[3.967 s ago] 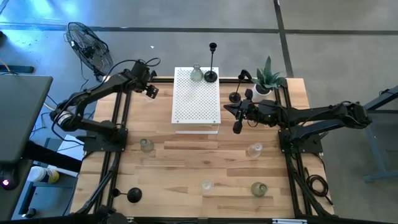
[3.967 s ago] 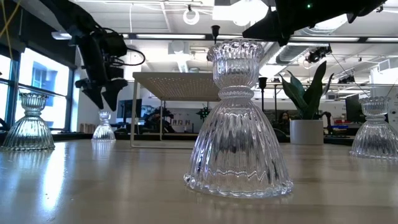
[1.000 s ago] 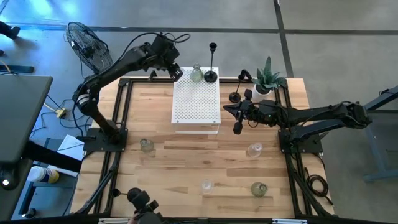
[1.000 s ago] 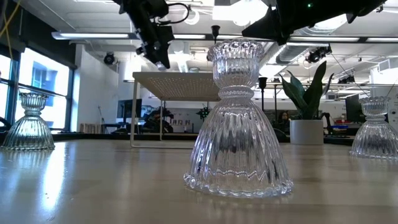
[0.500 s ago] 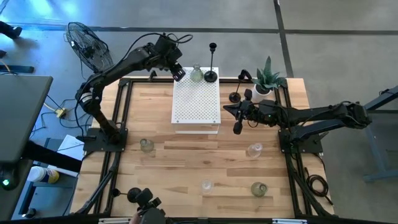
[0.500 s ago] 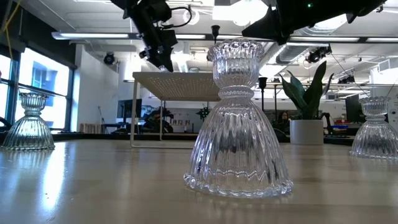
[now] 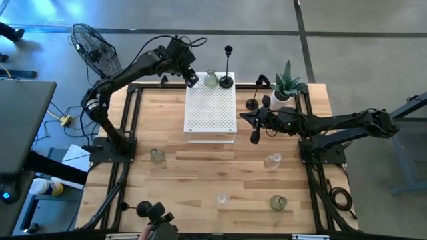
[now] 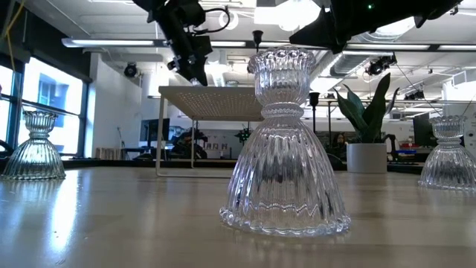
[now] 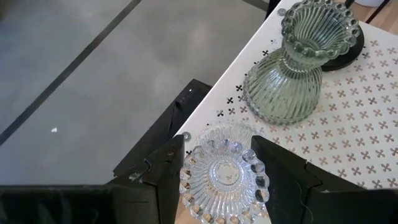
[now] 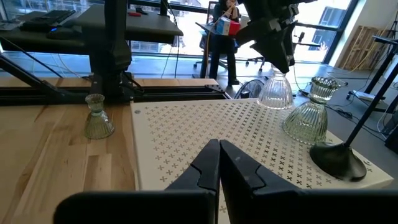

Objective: Pick & Place candle stick holders
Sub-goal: Put the top left transparent glass candle holder on the shelf

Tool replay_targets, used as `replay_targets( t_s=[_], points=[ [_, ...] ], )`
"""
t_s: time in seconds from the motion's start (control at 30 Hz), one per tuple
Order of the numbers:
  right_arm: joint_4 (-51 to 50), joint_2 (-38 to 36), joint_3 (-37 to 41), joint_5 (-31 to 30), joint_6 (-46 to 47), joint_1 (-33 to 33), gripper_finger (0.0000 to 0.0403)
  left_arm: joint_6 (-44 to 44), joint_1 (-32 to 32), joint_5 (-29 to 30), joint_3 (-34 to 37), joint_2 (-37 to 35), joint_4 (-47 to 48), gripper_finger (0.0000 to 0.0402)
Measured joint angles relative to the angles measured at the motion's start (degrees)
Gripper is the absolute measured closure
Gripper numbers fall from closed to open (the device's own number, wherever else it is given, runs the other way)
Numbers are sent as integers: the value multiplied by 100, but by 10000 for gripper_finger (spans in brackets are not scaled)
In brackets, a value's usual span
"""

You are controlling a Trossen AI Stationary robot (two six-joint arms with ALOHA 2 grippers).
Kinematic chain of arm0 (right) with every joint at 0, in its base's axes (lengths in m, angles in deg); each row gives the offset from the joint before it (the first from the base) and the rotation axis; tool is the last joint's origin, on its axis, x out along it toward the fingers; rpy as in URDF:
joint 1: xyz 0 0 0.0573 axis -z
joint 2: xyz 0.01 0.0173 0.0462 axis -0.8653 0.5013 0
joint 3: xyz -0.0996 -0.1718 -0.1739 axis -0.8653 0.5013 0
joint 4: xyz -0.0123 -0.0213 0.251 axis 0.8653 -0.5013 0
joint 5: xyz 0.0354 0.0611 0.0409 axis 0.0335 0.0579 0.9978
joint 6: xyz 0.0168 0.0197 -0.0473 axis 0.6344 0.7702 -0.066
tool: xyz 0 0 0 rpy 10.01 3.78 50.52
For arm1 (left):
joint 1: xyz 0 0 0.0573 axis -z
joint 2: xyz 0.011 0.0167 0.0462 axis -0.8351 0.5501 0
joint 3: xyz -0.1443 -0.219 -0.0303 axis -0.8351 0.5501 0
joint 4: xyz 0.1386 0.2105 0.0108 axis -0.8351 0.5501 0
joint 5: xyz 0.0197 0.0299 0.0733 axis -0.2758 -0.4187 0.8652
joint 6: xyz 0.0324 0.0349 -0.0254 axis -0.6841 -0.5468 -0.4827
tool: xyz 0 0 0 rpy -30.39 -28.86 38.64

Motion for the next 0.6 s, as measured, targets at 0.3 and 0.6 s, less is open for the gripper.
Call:
replay_targets(
  t_s=[0.3, 0.6],
  points=[
    [0, 0, 0, 3, 0, 0, 401, -6, -1, -143, 14, 19, 74, 214],
    [0, 0, 0, 4, 0, 0, 402, -8, -2, -155, 26, 26, 27, 165]
  ],
)
